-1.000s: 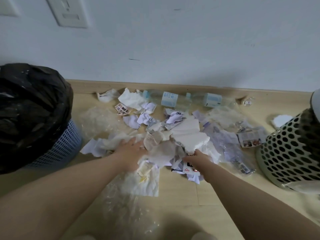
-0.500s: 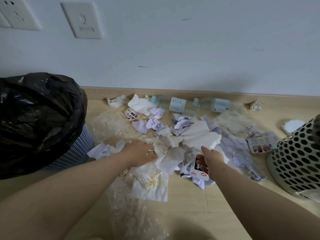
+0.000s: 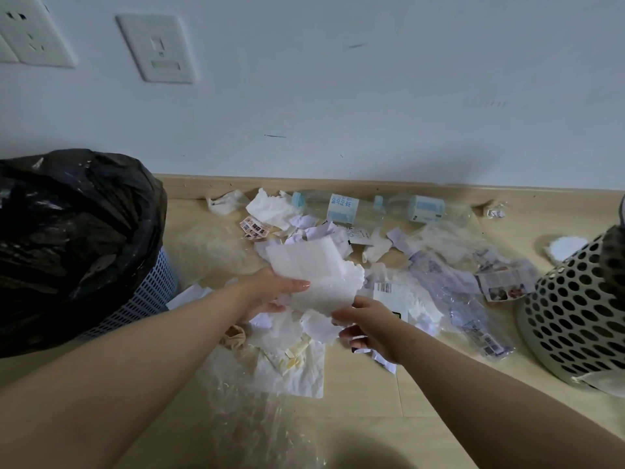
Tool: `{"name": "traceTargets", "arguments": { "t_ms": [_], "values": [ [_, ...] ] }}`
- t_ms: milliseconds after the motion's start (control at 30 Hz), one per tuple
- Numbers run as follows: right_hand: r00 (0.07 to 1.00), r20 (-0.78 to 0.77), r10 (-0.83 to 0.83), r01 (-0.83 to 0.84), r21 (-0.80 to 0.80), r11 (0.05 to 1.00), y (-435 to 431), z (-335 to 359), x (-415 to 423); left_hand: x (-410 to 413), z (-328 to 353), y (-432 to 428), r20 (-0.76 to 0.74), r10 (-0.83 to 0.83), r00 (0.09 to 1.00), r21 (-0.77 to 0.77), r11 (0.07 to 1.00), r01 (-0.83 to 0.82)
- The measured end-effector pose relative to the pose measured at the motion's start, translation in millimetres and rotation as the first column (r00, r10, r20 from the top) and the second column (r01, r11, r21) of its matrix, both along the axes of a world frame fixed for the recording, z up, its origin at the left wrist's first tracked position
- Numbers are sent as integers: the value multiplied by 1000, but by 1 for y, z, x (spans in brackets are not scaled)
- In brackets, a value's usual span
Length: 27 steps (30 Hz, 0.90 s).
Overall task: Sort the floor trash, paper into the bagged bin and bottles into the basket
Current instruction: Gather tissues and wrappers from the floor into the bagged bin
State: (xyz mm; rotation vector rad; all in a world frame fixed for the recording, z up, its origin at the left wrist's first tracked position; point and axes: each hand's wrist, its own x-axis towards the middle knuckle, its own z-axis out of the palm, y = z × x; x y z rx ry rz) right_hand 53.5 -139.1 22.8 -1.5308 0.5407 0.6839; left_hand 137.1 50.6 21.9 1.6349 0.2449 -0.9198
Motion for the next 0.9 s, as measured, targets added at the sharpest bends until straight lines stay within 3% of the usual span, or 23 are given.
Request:
{"name": "traceTargets", "arguments": {
  "t_ms": [100,167,267,333,400,533,600,767,900],
  "values": [
    [999,6,54,-53,-64,997,0,-2,1,2,1,-1,-19,112,993,-37,993,-113],
    [994,51,101,-82,-289,954,-6,-9,3,4,1,-1,-7,201,980,5,980,-201],
    [993,75,89,-10,-705,710,-28,-16,3,7,0,2,12,360,933,103,928,-359],
    [998,-1,64,-38,-810,585,-43,-18,-2,11,0,6,24,439,898,143,888,-438],
    [997,-79,25,-79,-794,602,-52,-21,-8,14,-1,11,51,457,888,191,868,-458],
    [986,-138,95,-156,-553,818,-46,-22,-16,15,-4,15,128,347,929,311,876,-370],
    [986,-112,126,-163,-457,875,-36,-18,-17,14,-5,18,136,259,956,381,877,-291],
    [942,-88,325,-335,-335,880,-8,-10,-16,10,-9,29,124,104,987,456,877,-150],
    [943,-27,331,-327,-254,910,3,-15,-17,16,-7,33,328,-18,944,489,859,-153]
  ]
}}
